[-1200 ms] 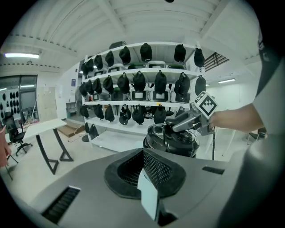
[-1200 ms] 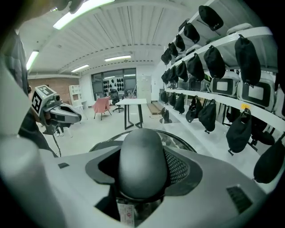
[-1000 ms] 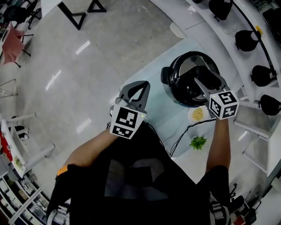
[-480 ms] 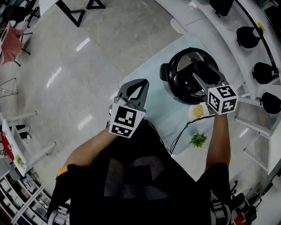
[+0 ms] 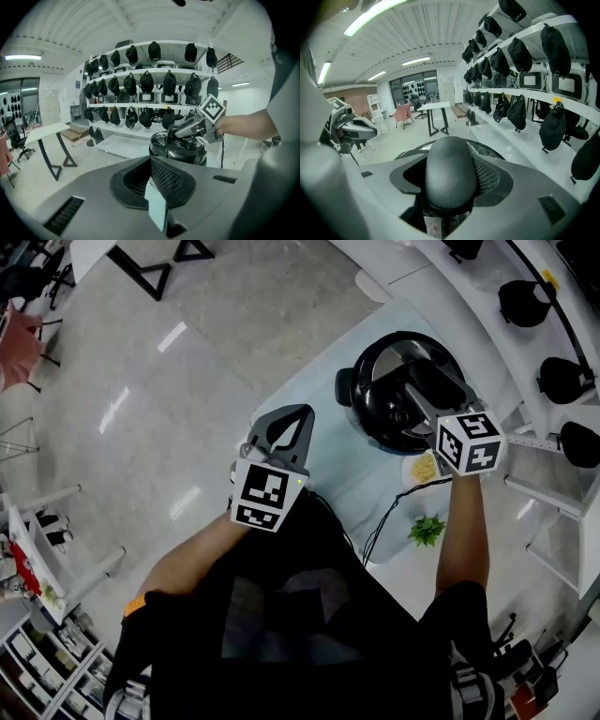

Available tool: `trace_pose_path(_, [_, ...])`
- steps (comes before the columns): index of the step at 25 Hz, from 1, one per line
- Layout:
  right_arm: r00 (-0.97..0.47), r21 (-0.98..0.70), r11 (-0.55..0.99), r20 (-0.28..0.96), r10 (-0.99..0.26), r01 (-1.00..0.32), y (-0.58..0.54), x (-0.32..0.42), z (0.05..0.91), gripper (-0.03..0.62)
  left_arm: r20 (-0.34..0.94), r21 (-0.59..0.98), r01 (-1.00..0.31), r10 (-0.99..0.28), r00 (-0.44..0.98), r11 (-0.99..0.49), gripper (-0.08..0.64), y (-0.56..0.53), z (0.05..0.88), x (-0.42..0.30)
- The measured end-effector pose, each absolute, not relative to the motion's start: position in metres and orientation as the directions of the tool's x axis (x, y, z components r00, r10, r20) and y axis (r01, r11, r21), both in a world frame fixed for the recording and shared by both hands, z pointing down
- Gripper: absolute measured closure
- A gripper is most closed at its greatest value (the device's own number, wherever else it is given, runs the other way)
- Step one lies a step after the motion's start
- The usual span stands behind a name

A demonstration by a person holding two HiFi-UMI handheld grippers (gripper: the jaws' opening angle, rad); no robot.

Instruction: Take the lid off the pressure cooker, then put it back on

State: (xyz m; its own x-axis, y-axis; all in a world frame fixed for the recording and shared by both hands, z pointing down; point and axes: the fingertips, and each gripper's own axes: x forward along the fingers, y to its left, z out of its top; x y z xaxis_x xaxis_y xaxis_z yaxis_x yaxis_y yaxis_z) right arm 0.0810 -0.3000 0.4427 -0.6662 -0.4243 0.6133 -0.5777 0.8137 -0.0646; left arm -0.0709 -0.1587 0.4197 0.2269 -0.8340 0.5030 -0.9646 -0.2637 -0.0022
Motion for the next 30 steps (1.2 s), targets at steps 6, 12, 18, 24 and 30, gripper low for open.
trace_pose_path(6, [-0.627, -0.059, 0.765, 0.614, -0.479, -0.642, -0.302, 0.084, 0.444, 0.303, 0.502, 0.001, -0.964, -0.834, 0.231, -0.267, 0.552, -0.159, 0.421, -0.069])
trace_pose_path(12, [-0.611, -0.058, 0.738, 0.607, -0.509, -0.673, -0.298, 0.087, 0.442, 0.302, 0.503, 0.006, -0.965, -0.833, 0.229, -0.261, 0.552, -0.160, 0.422, -0.072])
trace_pose_path(18, [-0.642, -0.059, 0.781, 0.608, -0.466, -0.622, -0.295, 0.087, 0.444, 0.302, 0.508, 0.012, -0.961, -0.826, 0.243, -0.276, 0.552, -0.162, 0.424, -0.070])
trace_pose_path(24, [-0.686, -0.065, 0.827, 0.597, -0.416, -0.558, -0.294, 0.085, 0.443, 0.301, 0.513, 0.011, -0.954, -0.817, 0.264, -0.301, 0.552, -0.163, 0.425, -0.062])
trace_pose_path(30, [-0.712, -0.069, 0.854, 0.589, -0.382, -0.515, -0.293, 0.083, 0.442, 0.299, 0.513, 0.010, -0.949, -0.813, 0.276, -0.316, 0.552, -0.166, 0.425, -0.056])
